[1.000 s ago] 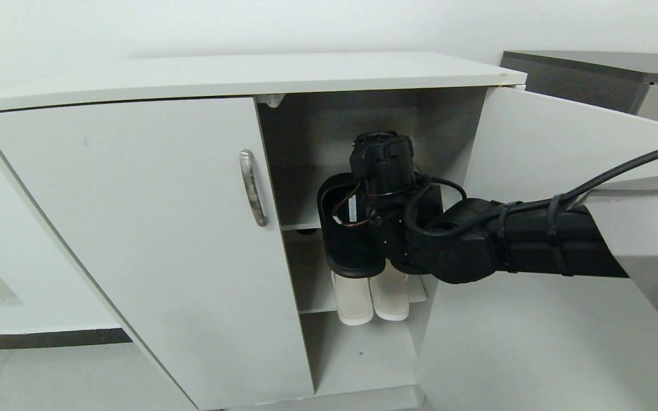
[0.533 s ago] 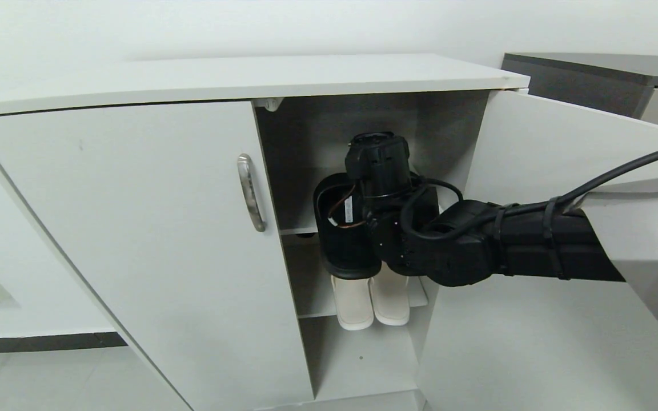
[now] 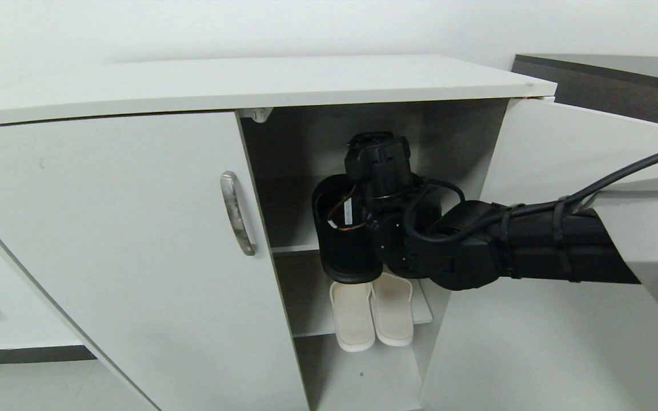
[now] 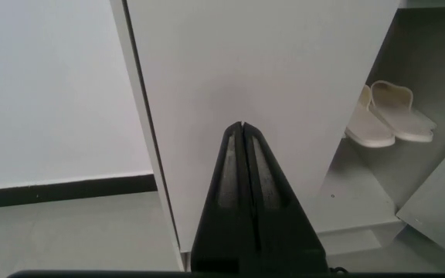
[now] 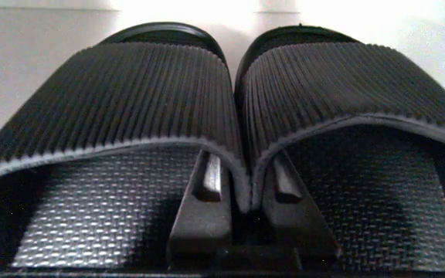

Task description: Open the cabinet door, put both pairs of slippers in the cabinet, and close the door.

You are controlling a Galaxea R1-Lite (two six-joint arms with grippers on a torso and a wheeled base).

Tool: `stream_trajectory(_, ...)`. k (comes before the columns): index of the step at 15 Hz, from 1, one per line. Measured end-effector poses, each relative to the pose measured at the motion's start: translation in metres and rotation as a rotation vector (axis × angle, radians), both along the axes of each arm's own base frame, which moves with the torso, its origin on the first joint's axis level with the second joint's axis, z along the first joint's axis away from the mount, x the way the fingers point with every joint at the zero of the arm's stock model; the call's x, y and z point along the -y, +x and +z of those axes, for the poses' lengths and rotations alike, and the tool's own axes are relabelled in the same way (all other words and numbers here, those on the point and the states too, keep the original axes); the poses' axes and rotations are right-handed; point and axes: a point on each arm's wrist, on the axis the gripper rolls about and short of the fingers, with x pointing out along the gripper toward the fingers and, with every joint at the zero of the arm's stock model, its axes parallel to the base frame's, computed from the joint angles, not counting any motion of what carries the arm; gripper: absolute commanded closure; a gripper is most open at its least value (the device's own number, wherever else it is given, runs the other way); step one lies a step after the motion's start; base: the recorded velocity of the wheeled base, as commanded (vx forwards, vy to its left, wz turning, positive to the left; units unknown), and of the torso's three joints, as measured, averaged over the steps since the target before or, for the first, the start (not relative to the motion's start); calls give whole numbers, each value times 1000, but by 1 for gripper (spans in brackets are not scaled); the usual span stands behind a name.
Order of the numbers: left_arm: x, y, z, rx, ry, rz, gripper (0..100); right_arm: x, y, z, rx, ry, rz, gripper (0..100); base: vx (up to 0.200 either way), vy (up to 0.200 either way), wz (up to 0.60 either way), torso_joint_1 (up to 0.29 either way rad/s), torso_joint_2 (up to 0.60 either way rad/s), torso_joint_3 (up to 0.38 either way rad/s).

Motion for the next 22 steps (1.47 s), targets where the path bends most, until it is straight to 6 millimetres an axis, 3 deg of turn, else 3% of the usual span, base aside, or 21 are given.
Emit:
stream_trajectory(11, 0, 0, 0, 0, -1, 1, 100, 0, 32, 5, 16, 33, -1, 100, 0, 0, 0, 0, 0, 0)
stream_trajectory(21, 0, 0, 0, 0, -1, 2, 100, -4, 43, -11, 1, 10, -18, 100, 0, 0, 0, 0, 0, 0)
stream_trajectory(22, 0, 0, 0, 0, -1, 1, 100, -4, 43, -12, 0, 10, -19, 0, 0, 0, 0, 0, 0, 0)
